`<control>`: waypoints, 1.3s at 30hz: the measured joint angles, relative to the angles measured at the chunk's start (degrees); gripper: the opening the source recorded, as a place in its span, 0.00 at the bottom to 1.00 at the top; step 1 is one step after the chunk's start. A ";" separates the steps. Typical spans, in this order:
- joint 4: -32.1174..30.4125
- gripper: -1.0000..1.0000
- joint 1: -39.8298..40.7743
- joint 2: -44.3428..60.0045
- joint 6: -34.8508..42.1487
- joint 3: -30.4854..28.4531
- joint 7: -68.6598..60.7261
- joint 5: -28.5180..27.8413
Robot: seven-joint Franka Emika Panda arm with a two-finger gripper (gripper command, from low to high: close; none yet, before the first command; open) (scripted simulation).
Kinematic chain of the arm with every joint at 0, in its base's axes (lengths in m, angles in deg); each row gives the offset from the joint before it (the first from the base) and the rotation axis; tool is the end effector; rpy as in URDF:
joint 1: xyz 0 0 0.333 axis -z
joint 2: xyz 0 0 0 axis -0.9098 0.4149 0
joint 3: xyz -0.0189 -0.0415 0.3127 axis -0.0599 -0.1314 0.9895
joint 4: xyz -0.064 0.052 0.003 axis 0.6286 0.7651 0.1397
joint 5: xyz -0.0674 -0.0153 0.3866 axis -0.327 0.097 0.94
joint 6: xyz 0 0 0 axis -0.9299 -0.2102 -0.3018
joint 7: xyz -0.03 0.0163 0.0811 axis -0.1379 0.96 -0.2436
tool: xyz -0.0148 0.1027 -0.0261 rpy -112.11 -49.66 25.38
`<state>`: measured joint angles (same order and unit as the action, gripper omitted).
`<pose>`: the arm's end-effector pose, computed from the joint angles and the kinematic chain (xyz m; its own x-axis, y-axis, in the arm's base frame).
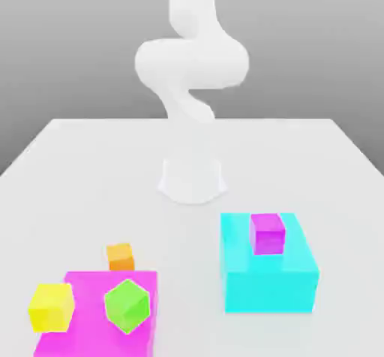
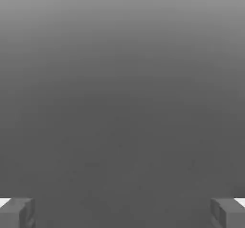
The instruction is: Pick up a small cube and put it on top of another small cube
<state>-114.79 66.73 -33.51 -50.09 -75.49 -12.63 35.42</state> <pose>0.3757 -0.0107 0.6610 0.5270 -0.6814 0.5080 -0.5340 -0.7305 -0.4258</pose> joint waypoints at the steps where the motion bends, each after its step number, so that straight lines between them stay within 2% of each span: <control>1: -1.63 0.50 0.60 1.99 -1.50 -0.25 -1.03 -1.26; 10: -15.63 0.50 5.32 19.48 -14.42 -6.70 -11.80 -9.86; 16: -25.10 0.50 7.14 30.84 -23.57 -13.48 -23.03 -10.27; 18: -28.26 0.50 7.10 34.44 -26.69 -15.66 -28.38 -8.02; 20: -31.45 0.50 6.83 37.99 -29.82 -17.12 -35.57 -3.06; 23: -32.04 0.50 6.85 42.47 -33.43 -16.22 -41.64 3.76; 28: -30.57 0.50 11.03 49.59 -38.90 -9.02 -49.06 14.24; 33: -29.44 0.50 19.08 56.60 -44.66 -0.43 -52.25 17.65; 34: -29.36 0.00 19.80 57.33 -45.28 0.26 -52.43 17.75; 39: -29.36 0.00 19.82 57.32 -45.15 0.27 -52.34 17.66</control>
<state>-144.15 86.55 23.81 -95.23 -75.23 -64.97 53.08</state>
